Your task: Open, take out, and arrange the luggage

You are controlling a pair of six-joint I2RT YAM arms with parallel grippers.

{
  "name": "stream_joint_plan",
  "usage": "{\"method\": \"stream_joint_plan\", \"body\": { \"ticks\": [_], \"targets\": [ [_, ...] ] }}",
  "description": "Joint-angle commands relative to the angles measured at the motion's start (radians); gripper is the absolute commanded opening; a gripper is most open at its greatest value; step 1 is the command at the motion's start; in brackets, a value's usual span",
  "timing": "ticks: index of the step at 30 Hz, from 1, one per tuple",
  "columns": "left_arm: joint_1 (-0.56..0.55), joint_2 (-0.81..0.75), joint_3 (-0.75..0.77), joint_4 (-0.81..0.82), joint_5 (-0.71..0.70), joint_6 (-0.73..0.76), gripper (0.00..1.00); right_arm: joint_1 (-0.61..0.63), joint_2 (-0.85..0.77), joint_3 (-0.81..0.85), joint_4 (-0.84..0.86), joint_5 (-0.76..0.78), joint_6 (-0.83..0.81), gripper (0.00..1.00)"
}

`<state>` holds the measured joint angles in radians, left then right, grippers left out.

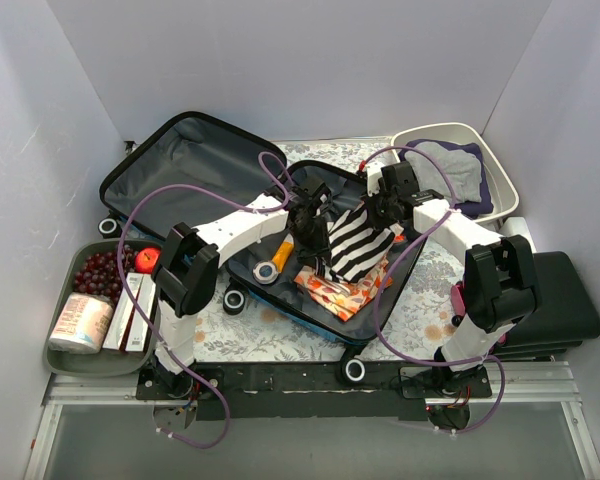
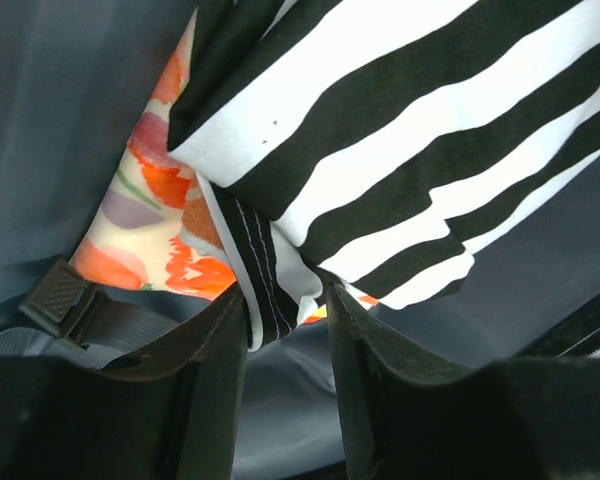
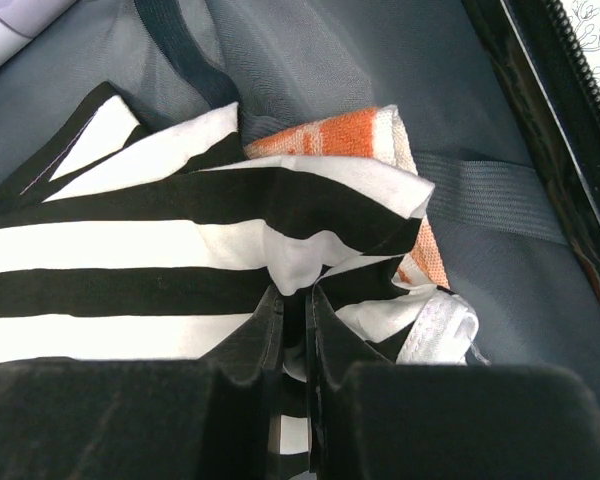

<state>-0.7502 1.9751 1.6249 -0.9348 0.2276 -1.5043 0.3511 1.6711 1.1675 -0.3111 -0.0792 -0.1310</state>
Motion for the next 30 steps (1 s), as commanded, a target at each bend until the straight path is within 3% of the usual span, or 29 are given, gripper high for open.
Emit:
{"method": "stream_joint_plan", "body": {
  "ticks": [1, 4, 7, 8, 9, 12, 23, 30],
  "targets": [
    [-0.009, 0.005, -0.023, 0.077, 0.056, 0.001, 0.35, 0.005, 0.007, 0.029, -0.014, 0.01, -0.007, 0.12],
    [-0.012, 0.011, -0.031, 0.12, 0.07, -0.017, 0.32, 0.005, 0.006, 0.027, -0.011, 0.006, -0.007, 0.12],
    [-0.011, 0.002, -0.033, 0.136, 0.053, -0.028, 0.16, 0.006, 0.001, 0.024, -0.01, 0.016, -0.012, 0.11],
    [-0.012, 0.002, -0.022, 0.133, 0.046, -0.03, 0.03, 0.005, -0.001, 0.021, -0.01, 0.021, -0.015, 0.11],
    [-0.012, 0.001, -0.017, 0.123, 0.035, -0.03, 0.0, 0.008, -0.005, 0.021, -0.005, 0.038, -0.015, 0.08],
    [-0.011, -0.013, -0.013, 0.123, 0.024, -0.036, 0.0, 0.011, -0.034, 0.015, 0.0, 0.064, -0.015, 0.01],
    [-0.012, -0.107, 0.0, 0.148, -0.02, -0.033, 0.0, 0.026, -0.112, 0.054, -0.032, 0.209, -0.022, 0.01],
    [-0.012, -0.137, -0.013, 0.192, -0.007, -0.03, 0.0, 0.026, -0.133, 0.072, -0.066, 0.144, -0.021, 0.02]
  ]
}}
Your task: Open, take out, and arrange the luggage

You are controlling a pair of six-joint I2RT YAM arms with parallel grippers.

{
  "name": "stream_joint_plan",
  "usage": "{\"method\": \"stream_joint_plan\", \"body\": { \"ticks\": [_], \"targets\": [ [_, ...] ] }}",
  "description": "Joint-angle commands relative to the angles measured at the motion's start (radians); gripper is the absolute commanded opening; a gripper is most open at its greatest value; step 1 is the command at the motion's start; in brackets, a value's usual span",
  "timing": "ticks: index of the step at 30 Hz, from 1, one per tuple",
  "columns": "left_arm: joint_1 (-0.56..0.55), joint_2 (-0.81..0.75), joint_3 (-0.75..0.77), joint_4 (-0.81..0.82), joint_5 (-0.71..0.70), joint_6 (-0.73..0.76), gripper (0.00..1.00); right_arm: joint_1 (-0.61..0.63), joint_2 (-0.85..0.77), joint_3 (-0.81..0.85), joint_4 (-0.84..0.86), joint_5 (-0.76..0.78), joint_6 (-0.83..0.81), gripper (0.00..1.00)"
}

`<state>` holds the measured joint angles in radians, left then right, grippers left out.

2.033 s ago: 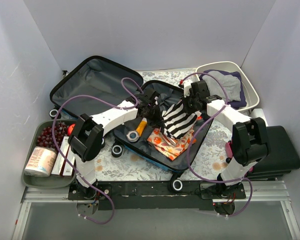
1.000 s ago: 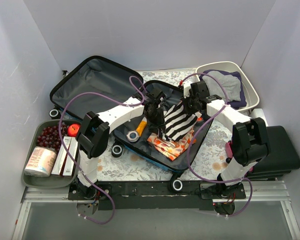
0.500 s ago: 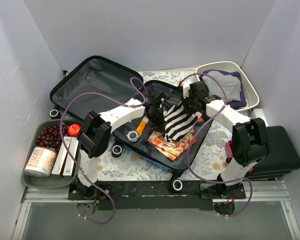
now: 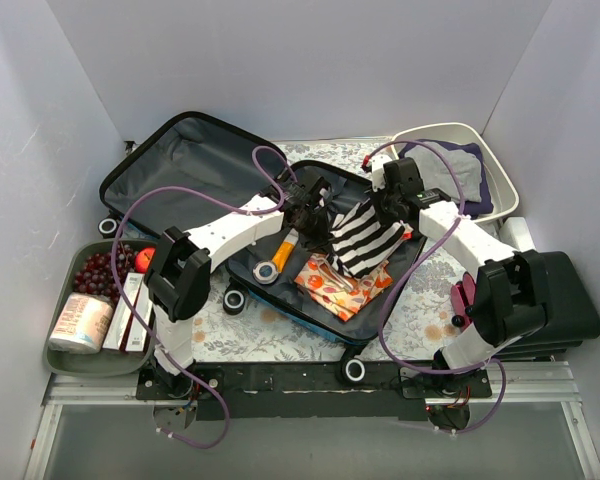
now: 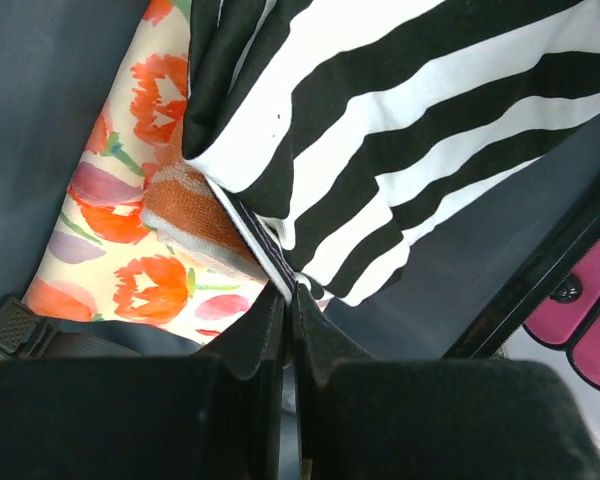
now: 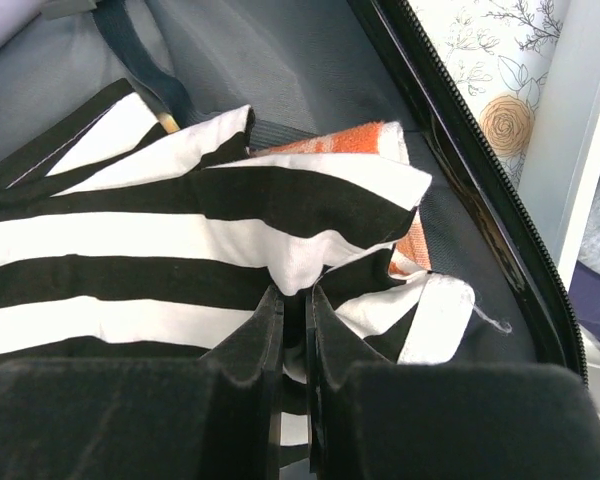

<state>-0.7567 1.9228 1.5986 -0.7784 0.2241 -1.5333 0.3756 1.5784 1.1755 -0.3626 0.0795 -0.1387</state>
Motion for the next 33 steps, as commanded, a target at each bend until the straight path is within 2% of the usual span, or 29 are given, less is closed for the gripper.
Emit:
{"method": "stream_joint_plan", "body": {
  "ticks": [1, 8, 11, 16, 18, 22, 24, 28, 29, 31, 32, 33],
  "targets": [
    [-0.006, -0.087, 0.009, 0.039, -0.002, -0.002, 0.0, 0.003, -0.037, 0.064, -0.019, -0.017, -0.003, 0.02],
    [-0.006, -0.11, 0.011, 0.076, 0.0, -0.011, 0.0, 0.003, 0.003, 0.059, -0.048, 0.0, 0.036, 0.03],
    [-0.006, -0.114, 0.023, 0.068, -0.019, -0.007, 0.0, 0.003, 0.002, 0.062, -0.062, 0.016, 0.051, 0.12],
    [-0.004, -0.119, 0.021, 0.067, -0.034, -0.002, 0.0, 0.002, 0.006, 0.058, -0.105, 0.008, 0.067, 0.2],
    [-0.006, -0.116, 0.02, 0.054, -0.038, -0.004, 0.0, 0.003, 0.012, 0.053, -0.113, 0.008, 0.086, 0.35],
    [-0.004, -0.125, 0.003, 0.056, -0.046, 0.001, 0.0, 0.003, 0.035, 0.059, -0.147, 0.025, 0.109, 0.45],
    [-0.006, -0.131, -0.003, 0.056, -0.054, -0.001, 0.0, 0.002, 0.048, 0.058, -0.168, 0.017, 0.12, 0.47],
    [-0.006, -0.133, -0.009, 0.056, -0.055, 0.004, 0.0, 0.003, 0.061, 0.044, -0.156, -0.029, 0.122, 0.44],
    [-0.006, -0.131, -0.009, 0.054, -0.057, 0.005, 0.0, 0.003, 0.066, 0.047, -0.153, -0.037, 0.123, 0.31],
    [-0.006, -0.131, -0.006, 0.053, -0.06, 0.007, 0.0, 0.002, 0.068, 0.047, -0.131, -0.037, 0.126, 0.17],
    [-0.004, -0.131, -0.005, 0.051, -0.061, 0.01, 0.0, 0.003, 0.066, 0.055, -0.125, -0.037, 0.123, 0.04],
    [-0.004, -0.13, -0.002, 0.05, -0.068, 0.01, 0.0, 0.002, 0.062, 0.061, -0.121, -0.026, 0.122, 0.01]
  ]
}}
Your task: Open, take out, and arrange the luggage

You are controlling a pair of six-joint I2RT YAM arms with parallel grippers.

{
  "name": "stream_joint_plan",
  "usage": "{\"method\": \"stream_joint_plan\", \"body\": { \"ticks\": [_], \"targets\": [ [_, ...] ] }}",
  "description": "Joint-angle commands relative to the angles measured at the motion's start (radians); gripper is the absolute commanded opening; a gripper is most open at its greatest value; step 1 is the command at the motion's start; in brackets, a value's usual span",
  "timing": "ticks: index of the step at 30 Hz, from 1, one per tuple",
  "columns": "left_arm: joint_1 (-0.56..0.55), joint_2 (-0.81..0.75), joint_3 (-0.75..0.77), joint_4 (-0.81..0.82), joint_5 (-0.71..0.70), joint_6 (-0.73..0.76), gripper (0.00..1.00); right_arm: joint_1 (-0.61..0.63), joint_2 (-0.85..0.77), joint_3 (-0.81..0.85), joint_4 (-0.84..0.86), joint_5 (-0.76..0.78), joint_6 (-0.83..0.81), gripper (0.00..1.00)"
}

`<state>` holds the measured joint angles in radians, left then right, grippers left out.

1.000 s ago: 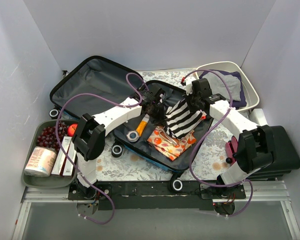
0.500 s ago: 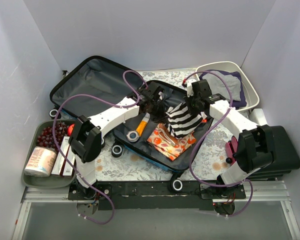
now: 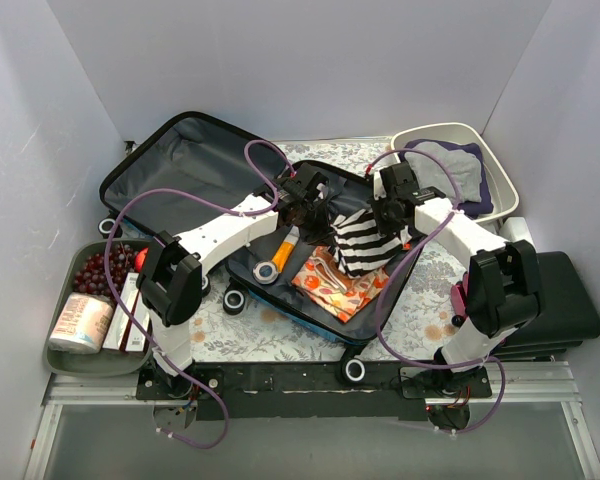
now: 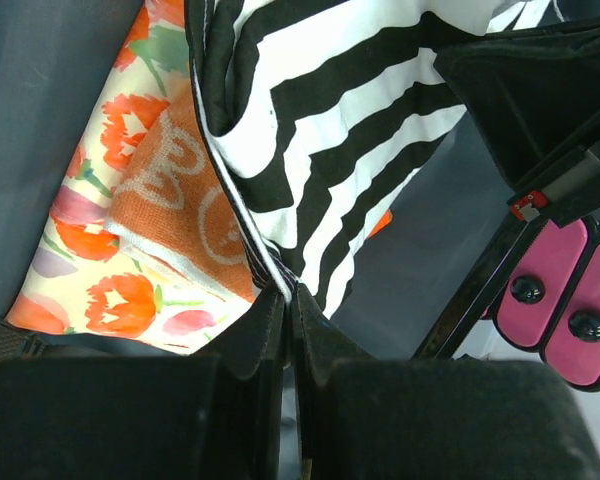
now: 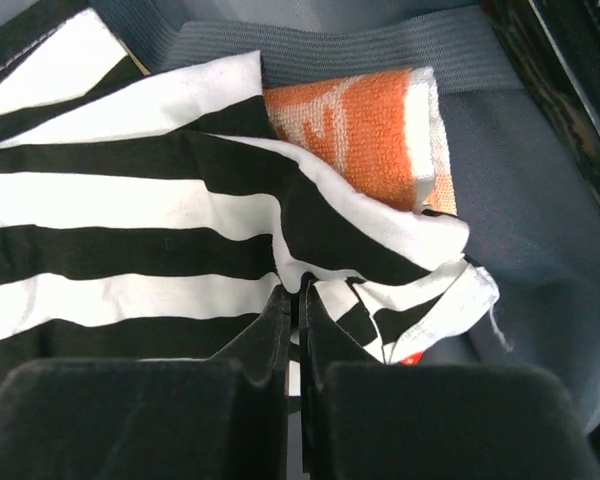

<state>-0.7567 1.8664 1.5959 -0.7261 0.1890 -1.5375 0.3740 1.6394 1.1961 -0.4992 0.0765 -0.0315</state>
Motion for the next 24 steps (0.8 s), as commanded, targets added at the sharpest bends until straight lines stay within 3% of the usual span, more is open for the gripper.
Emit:
{"method": "stream_joint_plan", "body": {
  "ticks": [1, 6, 16, 24],
  "targets": [
    [-0.003, -0.073, 0.007, -0.01, -0.036, 0.017, 0.0, 0.005, -0.003, 0.049, 0.019, -0.011, 0.012, 0.01],
    [-0.004, -0.088, 0.041, -0.013, -0.052, 0.028, 0.0, 0.005, -0.058, 0.137, -0.009, 0.072, -0.013, 0.01],
    [-0.004, -0.153, 0.081, -0.002, -0.085, 0.036, 0.0, 0.006, -0.078, 0.206, -0.071, 0.059, -0.042, 0.01],
    [-0.001, -0.112, 0.186, -0.018, -0.126, 0.062, 0.0, 0.005, -0.148, 0.218, 0.017, 0.081, -0.083, 0.01]
  ]
}}
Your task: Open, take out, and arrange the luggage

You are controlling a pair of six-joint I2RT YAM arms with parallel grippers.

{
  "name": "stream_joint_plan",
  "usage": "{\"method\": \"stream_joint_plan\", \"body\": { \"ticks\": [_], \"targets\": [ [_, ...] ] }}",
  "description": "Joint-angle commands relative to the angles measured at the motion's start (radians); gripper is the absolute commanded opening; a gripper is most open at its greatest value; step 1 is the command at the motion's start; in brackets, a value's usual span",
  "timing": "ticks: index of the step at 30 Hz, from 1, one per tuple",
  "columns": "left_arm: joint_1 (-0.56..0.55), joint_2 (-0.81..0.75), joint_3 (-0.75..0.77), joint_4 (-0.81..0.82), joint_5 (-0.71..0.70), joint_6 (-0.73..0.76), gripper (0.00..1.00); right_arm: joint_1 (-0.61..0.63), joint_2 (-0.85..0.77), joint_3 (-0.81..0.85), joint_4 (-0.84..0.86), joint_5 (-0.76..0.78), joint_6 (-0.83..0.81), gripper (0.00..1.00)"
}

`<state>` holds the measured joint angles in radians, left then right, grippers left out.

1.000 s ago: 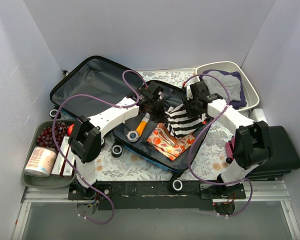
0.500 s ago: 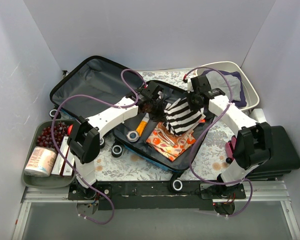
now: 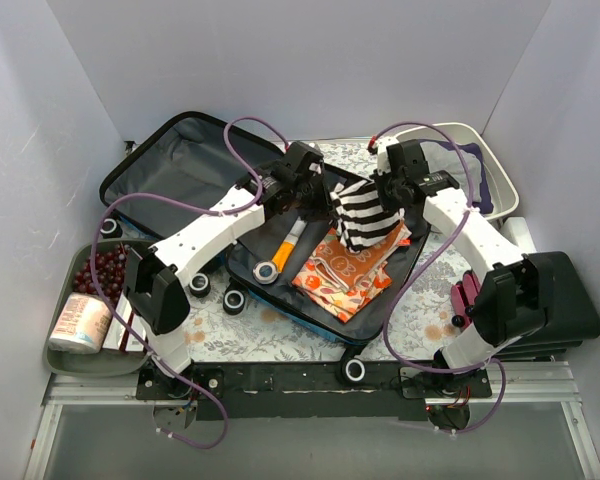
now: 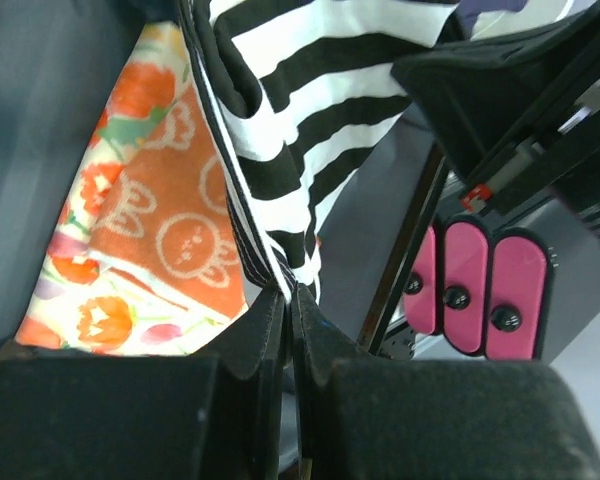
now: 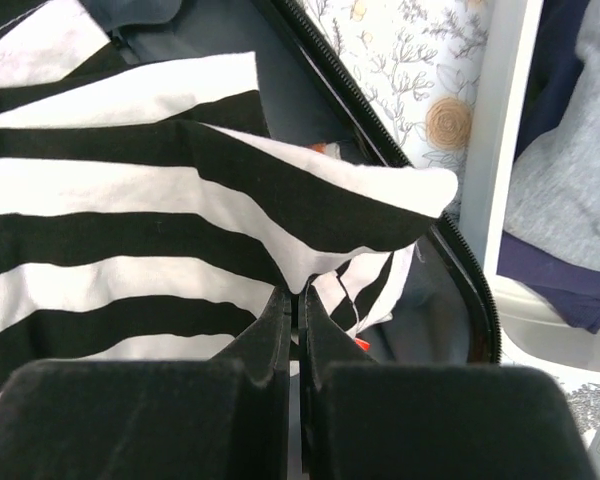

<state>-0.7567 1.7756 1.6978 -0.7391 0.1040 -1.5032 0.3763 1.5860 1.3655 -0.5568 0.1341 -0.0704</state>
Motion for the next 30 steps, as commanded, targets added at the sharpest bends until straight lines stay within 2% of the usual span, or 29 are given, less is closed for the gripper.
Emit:
{"method": "stream_joint_plan", "body": {
  "ticks": [1, 7, 11, 14, 16, 17, 19, 21, 22, 23, 24, 25, 26, 30],
  "targets": [
    [-0.001, -0.009, 0.092, -0.006, -0.038, 0.029, 0.0, 0.006, -0.104, 0.046, 0.099, 0.03, -0.049, 0.01],
    [-0.003, 0.031, 0.132, 0.02, -0.052, 0.032, 0.0, 0.007, -0.152, 0.033, 0.166, 0.133, -0.078, 0.01],
    [-0.001, 0.1, 0.18, 0.064, -0.092, 0.037, 0.0, 0.007, -0.12, 0.052, 0.19, 0.296, -0.101, 0.01],
    [0.0, 0.151, 0.22, 0.11, -0.131, 0.054, 0.0, 0.009, -0.097, 0.018, 0.271, 0.424, -0.13, 0.01],
    [0.0, 0.202, 0.249, 0.15, -0.129, 0.064, 0.0, 0.009, -0.093, -0.038, 0.374, 0.493, -0.156, 0.01],
    [0.0, 0.217, 0.256, 0.164, -0.13, 0.084, 0.0, 0.009, -0.101, -0.066, 0.429, 0.581, -0.189, 0.01],
    [0.003, 0.264, 0.278, 0.213, -0.122, 0.098, 0.0, 0.01, -0.11, -0.129, 0.651, 0.649, -0.245, 0.01],
    [0.003, 0.301, 0.33, 0.231, -0.132, 0.115, 0.0, 0.012, -0.097, -0.202, 0.809, 0.729, -0.377, 0.01],
    [0.003, 0.335, 0.347, 0.254, -0.127, 0.12, 0.0, 0.015, -0.086, -0.219, 0.959, 0.769, -0.434, 0.01],
    [0.005, 0.356, 0.38, 0.265, -0.122, 0.123, 0.0, 0.015, -0.06, -0.264, 1.059, 0.845, -0.568, 0.01],
    [0.003, 0.372, 0.397, 0.277, -0.109, 0.124, 0.0, 0.015, -0.052, -0.287, 1.153, 0.864, -0.639, 0.01],
    [0.003, 0.407, 0.413, 0.299, -0.106, 0.126, 0.0, 0.016, -0.044, -0.308, 1.317, 0.878, -0.704, 0.01],
    [0.003, 0.422, 0.44, 0.314, -0.105, 0.124, 0.0, 0.015, -0.038, -0.325, 1.35, 0.881, -0.768, 0.01],
    [0.005, 0.49, 0.493, 0.398, -0.037, 0.113, 0.0, 0.015, -0.026, -0.327, 1.4, 0.851, -0.799, 0.01]
  ]
}}
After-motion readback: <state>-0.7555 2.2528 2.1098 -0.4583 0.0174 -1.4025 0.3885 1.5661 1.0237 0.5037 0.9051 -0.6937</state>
